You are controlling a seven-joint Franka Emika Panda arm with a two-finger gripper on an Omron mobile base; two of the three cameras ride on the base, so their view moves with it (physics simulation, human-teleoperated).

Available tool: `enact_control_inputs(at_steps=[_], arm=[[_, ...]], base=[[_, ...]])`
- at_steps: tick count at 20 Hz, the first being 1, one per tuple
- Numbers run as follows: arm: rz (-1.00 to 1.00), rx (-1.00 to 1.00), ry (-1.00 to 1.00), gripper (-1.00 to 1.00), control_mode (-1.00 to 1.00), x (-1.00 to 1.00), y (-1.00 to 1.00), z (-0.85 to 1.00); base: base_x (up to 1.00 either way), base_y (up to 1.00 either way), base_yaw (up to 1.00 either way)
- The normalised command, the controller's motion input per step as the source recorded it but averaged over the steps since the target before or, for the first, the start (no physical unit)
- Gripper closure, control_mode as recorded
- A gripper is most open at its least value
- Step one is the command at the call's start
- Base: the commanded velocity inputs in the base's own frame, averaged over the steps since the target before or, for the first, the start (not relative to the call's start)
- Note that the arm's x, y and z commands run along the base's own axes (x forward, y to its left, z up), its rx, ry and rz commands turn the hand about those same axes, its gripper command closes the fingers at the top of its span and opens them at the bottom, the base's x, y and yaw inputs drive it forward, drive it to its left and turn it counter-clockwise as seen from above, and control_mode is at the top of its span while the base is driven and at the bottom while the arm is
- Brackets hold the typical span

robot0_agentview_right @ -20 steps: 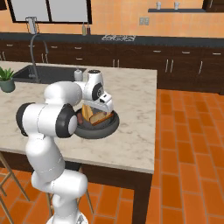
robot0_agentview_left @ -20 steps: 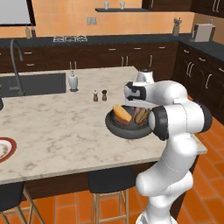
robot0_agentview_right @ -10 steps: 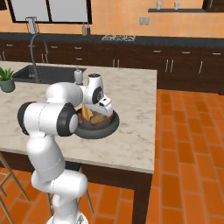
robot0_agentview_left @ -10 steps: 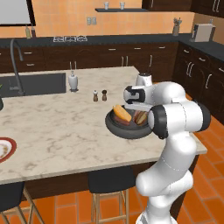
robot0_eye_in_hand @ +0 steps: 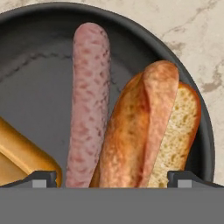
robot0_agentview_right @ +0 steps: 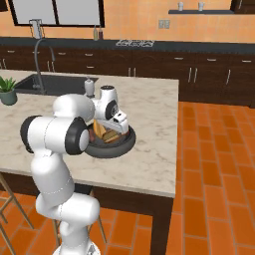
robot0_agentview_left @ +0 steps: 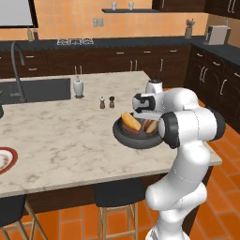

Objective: Place one bun and one sausage from the bowl on each plate.

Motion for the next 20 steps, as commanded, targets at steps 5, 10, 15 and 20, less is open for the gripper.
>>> enact_control_inputs(at_steps=[5, 10, 15, 20], arm=[[0.0, 0.0, 0.0, 1.0, -1.0, 0.0, 0.0, 0.0], [0.0, 0.0, 0.0, 1.0, -1.0, 0.0, 0.0, 0.0], [0.0, 0.0, 0.0, 1.0, -1.0, 0.0, -0.01, 0.0], [0.1, 0.0, 0.22, 1.0, -1.0, -0.05, -0.02, 0.1]], base=[[0.0, 0.0, 0.0], [0.0, 0.0, 0.0], [0.0, 0.0, 0.0], [0.0, 0.0, 0.0]])
